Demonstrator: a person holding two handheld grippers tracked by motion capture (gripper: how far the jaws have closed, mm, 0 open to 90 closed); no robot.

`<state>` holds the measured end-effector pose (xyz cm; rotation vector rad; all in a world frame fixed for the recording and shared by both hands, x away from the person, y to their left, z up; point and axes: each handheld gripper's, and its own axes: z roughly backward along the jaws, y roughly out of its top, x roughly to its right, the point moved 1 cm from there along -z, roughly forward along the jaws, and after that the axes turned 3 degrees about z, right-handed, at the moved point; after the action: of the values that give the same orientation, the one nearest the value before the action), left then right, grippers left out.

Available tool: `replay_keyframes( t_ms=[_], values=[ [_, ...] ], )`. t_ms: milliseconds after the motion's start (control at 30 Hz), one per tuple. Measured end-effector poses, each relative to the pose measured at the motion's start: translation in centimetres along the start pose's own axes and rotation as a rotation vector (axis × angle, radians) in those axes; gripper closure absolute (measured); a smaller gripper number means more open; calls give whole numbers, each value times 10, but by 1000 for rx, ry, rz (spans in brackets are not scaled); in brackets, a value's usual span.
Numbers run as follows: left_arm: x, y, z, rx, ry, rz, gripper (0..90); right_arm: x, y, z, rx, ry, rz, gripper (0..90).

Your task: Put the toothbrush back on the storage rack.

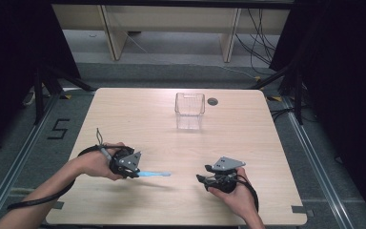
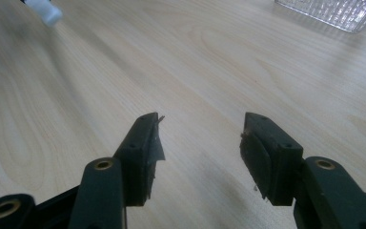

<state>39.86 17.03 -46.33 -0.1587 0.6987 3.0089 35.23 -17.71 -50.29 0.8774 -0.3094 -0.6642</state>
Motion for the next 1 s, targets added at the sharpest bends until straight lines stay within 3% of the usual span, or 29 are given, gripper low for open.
replay_keyframes(
  t_ms=[200, 233, 300, 1000],
  values=[
    [2, -4, 5, 76, -4, 37, 786, 1, 0, 0, 6, -8, 1, 481],
    [3, -6, 6, 118, -4, 50, 786, 0, -1, -1, 14, 0, -4, 481],
    [3, -8, 8, 137, -2, 55, 786, 0, -1, -2, 13, -1, -2, 481],
    [2, -25, 17, 415, 75, 206, 787, -1, 0, -2, 43, -19, -12, 487]
  ],
)
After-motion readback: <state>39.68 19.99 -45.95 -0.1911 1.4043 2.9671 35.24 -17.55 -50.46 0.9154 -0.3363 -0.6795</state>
